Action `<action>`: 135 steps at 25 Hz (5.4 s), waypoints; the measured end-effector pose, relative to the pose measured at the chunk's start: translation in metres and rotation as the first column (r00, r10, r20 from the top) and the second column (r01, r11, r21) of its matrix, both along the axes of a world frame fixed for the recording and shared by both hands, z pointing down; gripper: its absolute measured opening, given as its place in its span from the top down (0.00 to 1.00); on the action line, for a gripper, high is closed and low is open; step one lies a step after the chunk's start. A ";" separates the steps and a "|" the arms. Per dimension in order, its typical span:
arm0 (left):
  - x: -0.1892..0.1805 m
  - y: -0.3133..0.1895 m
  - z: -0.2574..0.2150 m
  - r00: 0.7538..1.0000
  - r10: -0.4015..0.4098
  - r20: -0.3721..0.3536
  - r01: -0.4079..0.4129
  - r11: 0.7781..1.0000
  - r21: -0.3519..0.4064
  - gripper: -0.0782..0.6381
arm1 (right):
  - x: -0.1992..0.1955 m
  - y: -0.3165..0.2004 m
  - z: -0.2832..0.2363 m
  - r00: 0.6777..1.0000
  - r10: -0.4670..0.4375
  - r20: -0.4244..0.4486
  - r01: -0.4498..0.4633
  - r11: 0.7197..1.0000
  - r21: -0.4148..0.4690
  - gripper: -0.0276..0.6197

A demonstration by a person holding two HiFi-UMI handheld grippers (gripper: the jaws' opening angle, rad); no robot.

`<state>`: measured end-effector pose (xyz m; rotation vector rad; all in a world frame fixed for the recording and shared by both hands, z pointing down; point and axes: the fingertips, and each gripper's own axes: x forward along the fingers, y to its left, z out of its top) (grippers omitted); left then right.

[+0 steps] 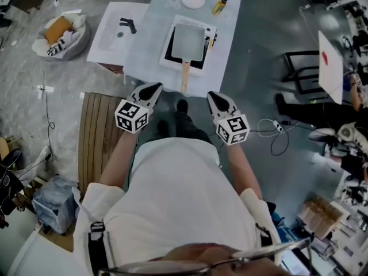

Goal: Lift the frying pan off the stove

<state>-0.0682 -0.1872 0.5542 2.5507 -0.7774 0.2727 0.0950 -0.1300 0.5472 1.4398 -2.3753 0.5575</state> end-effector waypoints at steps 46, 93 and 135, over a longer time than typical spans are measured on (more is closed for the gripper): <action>0.128 -0.083 0.222 0.990 0.051 -0.129 -0.131 0.665 -0.736 0.48 | -0.078 -0.076 0.212 0.804 -0.275 0.528 0.556 0.664 -0.500 0.56; 0.116 0.006 0.110 0.962 -0.027 -0.272 -0.146 0.792 -0.593 0.55 | -0.110 0.035 0.110 0.667 -0.541 0.512 0.739 0.568 -0.363 0.60; 0.170 0.183 0.032 0.958 -0.079 -0.275 -0.077 0.853 -0.515 0.54 | -0.048 0.218 0.033 0.583 -0.627 0.517 0.805 0.531 -0.263 0.59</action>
